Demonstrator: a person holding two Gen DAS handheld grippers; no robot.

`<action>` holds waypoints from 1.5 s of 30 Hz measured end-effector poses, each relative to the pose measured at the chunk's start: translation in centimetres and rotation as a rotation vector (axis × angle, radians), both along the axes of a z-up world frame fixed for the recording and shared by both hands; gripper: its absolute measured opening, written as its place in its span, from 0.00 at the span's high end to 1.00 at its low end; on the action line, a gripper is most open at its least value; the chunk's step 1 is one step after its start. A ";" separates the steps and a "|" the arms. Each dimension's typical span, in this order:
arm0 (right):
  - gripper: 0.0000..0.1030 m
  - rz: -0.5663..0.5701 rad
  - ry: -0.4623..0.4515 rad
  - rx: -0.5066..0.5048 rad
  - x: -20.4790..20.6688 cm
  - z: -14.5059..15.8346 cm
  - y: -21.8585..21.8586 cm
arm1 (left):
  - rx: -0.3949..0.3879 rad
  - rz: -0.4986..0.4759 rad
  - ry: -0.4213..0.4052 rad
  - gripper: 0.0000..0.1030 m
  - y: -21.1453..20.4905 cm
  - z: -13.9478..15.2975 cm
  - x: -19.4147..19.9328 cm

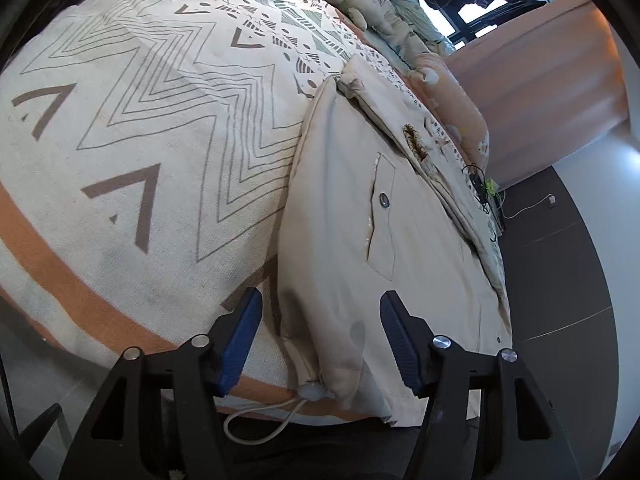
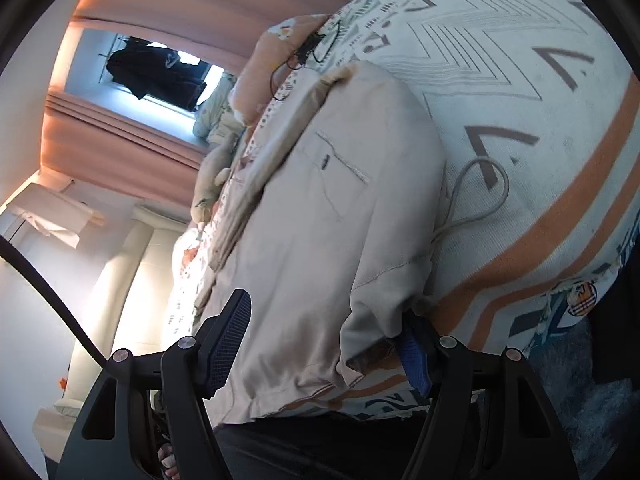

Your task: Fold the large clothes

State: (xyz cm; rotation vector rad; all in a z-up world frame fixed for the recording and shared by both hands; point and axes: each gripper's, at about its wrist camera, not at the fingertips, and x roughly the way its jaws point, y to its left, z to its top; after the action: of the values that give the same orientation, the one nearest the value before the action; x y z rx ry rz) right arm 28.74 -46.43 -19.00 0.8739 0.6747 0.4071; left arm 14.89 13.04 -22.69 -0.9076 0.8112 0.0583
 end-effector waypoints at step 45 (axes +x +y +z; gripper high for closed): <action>0.98 -0.057 -0.236 -0.069 -12.8 7.6 1.9 | 0.039 0.087 -0.152 0.88 -0.2 3.6 -7.8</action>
State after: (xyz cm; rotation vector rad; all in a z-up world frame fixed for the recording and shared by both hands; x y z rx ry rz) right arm 15.97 -44.55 -11.40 0.7637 0.4428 0.4251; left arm 7.06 12.80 -19.05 -0.8994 0.6276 0.0801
